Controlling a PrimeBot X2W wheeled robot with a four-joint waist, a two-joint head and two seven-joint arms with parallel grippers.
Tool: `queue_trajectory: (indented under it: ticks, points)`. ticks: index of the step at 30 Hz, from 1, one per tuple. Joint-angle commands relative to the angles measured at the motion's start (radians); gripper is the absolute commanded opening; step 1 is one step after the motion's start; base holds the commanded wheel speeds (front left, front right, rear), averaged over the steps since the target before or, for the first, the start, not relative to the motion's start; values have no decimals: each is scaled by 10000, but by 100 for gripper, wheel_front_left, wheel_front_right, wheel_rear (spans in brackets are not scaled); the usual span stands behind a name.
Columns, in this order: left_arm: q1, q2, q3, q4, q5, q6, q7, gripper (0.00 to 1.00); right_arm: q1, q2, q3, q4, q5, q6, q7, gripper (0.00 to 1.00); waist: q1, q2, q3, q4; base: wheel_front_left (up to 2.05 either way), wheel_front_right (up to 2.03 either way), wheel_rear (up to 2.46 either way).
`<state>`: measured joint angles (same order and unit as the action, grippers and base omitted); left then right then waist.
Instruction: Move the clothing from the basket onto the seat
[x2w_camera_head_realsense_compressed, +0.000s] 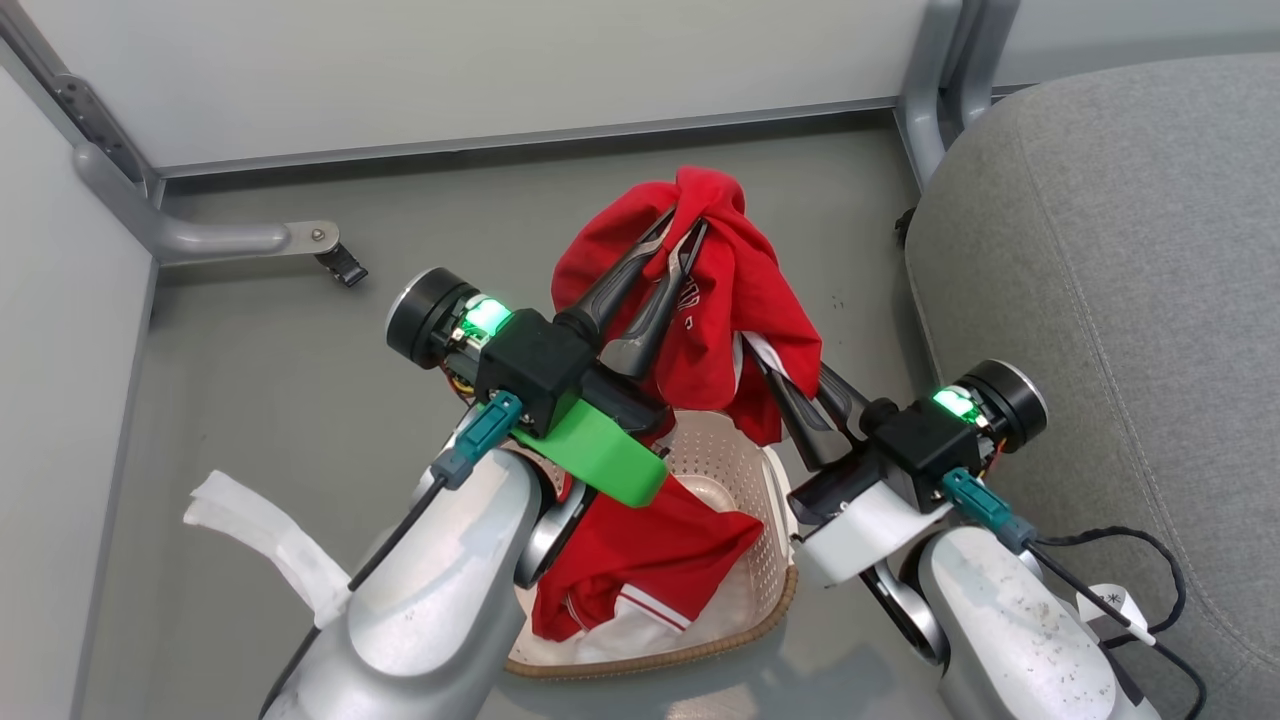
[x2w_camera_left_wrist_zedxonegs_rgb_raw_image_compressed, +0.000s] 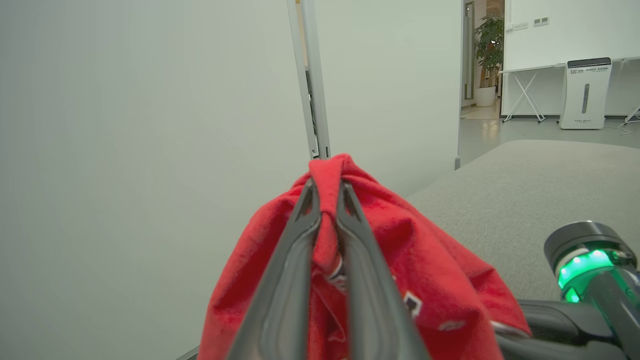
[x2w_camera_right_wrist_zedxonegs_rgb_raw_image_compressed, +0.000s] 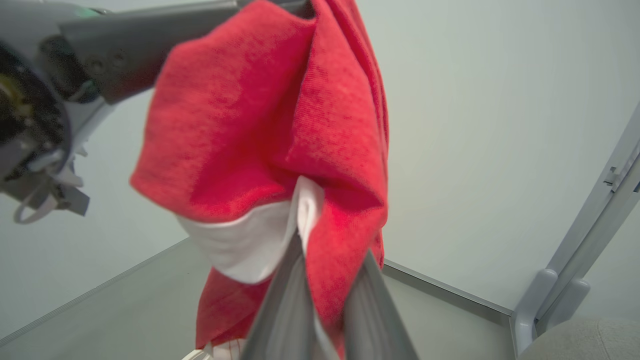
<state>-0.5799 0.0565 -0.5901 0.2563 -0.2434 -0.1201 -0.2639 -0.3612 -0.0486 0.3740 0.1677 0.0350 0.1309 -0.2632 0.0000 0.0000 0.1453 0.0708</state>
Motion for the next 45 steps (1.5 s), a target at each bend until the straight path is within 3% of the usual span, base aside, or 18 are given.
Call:
queue_trajectory:
  ticks: [1, 2, 4, 23, 45]
  points:
    - [121, -6, 7, 56, 29, -40, -8, 0, -29, -33, -35, -49, 63, -3, -24, 0, 0, 0, -1, -4, 0, 0, 0]
    - [99, -12, 38, 44, 8, -32, -9, 0, -31, -33, -42, -57, 79, -3, -24, 0, 0, 0, 6, -6, 0, 0, 0]
    - [79, -21, 72, 22, 3, -36, -9, 100, -39, -33, -57, -75, 112, -3, -24, 0, 0, 0, 17, -8, 0, 0, 0]
    - [198, -47, 190, 23, 224, -28, -8, 100, 141, -33, -335, -133, 233, -3, -24, 0, 0, 0, 174, -323, 0, 0, 0]
    - [-188, 265, -288, 284, 421, -86, -8, 100, 883, -30, -1957, -1089, 548, -3, -24, 0, 0, 0, 1151, -2653, 0, 0, 0]
